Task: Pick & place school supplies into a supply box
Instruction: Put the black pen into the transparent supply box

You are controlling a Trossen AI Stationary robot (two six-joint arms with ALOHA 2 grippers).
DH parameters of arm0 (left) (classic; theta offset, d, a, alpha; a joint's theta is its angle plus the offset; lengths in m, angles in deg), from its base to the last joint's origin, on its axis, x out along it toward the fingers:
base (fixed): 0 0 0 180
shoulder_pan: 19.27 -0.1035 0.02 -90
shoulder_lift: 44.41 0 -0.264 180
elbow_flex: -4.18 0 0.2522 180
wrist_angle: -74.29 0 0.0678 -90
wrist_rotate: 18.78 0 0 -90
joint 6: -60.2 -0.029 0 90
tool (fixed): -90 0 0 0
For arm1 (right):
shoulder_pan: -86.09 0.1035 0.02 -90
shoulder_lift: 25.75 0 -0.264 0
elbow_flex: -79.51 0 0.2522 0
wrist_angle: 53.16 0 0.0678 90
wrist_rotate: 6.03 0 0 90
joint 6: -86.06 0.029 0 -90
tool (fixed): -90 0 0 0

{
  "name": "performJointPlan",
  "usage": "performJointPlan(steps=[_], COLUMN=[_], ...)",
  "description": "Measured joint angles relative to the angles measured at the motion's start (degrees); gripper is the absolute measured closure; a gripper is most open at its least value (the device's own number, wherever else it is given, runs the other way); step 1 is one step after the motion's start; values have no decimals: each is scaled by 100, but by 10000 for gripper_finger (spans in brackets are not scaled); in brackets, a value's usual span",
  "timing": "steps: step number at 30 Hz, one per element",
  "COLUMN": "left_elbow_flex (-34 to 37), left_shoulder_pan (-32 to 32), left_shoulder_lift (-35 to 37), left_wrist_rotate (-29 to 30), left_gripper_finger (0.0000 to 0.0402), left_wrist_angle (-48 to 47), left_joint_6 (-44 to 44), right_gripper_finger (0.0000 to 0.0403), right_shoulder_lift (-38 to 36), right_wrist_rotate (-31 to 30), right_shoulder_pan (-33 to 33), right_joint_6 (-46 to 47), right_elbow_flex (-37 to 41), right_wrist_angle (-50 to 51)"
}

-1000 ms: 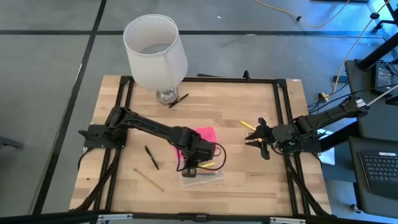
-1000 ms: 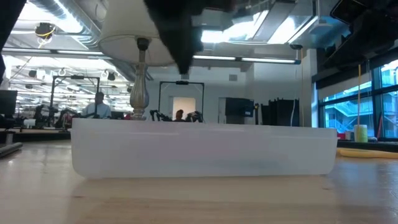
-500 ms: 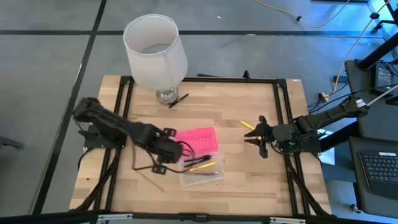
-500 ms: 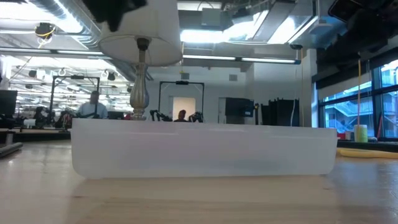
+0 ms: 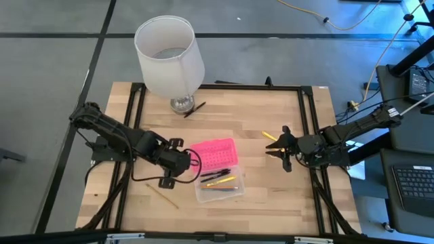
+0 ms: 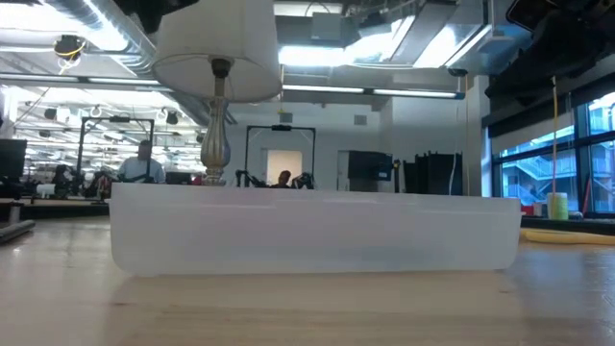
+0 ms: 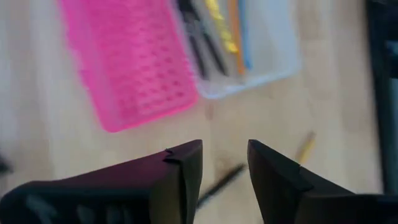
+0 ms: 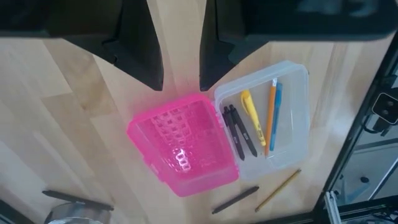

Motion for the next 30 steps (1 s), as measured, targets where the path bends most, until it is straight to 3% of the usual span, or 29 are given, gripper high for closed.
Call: performJointPlan(steps=[4, 9, 14, 22, 25, 30], left_elbow_flex=[0, 0, 0, 2, 2, 173], left_shoulder_pan=[2, -2, -86, -94, -98, -87], left_shoulder_lift=[0, -20, -20, -55, -55, -14], left_wrist_rotate=[-446, -206, -359, -311, -556, -297], left_gripper_finger=[262, 249, 244, 177, 170, 169], left_wrist_angle=[2, 2, -61, -67, -46, -492], left_joint_6=[-119, 100, 229, -16, 377, -87], right_gripper_finger=[295, 295, 295, 295, 295, 295], right_shoulder_lift=[0, 0, 0, 0, 2, 2], right_wrist_rotate=[-2, -3, -4, -7, -7, -9], right_shoulder_pan=[0, 0, 0, 0, 0, 0], right_joint_6=[0, -7, -2, -17, -17, -28], right_elbow_flex=[0, 0, 0, 0, 0, -1], right_wrist_angle=[2, 2, 4, 7, 9, 12])
